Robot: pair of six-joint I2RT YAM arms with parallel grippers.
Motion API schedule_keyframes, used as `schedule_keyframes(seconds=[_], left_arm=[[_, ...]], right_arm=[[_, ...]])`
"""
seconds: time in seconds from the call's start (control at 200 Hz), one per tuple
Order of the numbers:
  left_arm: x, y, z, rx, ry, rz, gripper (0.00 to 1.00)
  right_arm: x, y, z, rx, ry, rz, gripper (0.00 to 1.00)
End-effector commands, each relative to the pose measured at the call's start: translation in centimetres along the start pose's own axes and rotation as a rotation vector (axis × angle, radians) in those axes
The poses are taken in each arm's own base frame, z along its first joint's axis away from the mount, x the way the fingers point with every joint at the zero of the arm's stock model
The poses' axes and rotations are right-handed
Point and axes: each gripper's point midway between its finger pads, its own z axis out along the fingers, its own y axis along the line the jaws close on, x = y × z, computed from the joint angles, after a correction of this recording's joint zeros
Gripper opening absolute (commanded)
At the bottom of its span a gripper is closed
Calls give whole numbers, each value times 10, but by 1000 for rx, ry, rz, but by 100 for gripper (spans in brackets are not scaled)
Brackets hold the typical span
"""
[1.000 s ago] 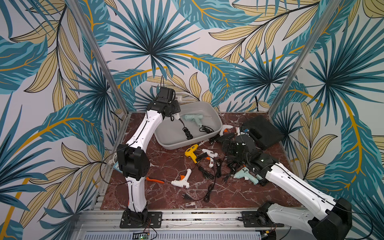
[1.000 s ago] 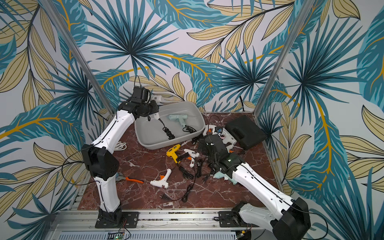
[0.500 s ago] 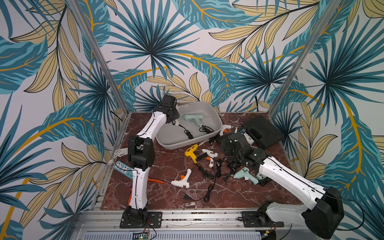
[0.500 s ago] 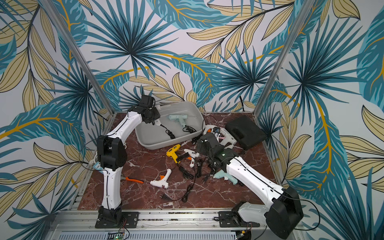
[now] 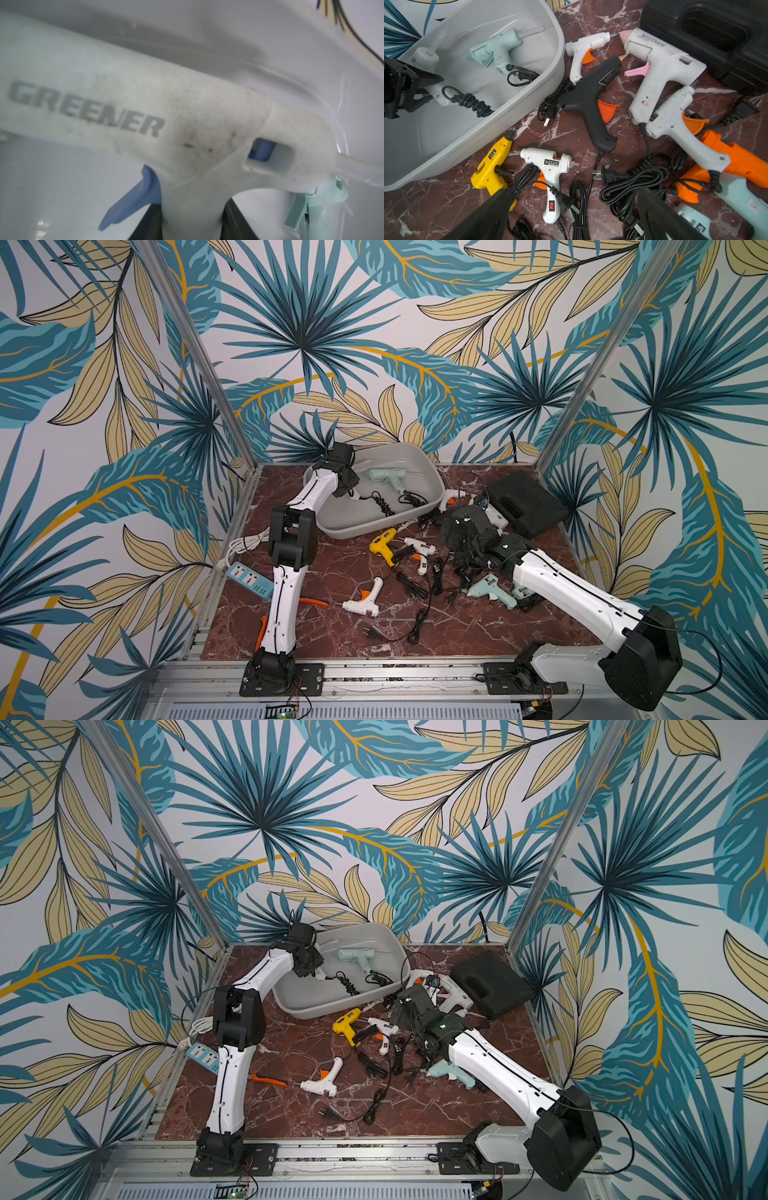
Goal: Put the hot melt glue gun into the storage box
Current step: Place the hot melt adhesive gun in the storage box.
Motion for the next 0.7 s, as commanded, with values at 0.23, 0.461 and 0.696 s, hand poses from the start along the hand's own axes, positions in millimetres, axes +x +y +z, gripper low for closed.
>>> schedule_keyframes(seconds=[0.23, 0.461, 0.696], left_arm=[[5, -2, 11, -45, -26, -69, 15], [8, 3, 17, -67, -35, -85, 36], [3, 0, 14, -58, -50, -87, 61]], right_arm=[[3, 3, 1, 8, 30, 8, 99], [0, 4, -2, 7, 28, -8, 99], [-4, 5, -4, 7, 23, -29, 100]])
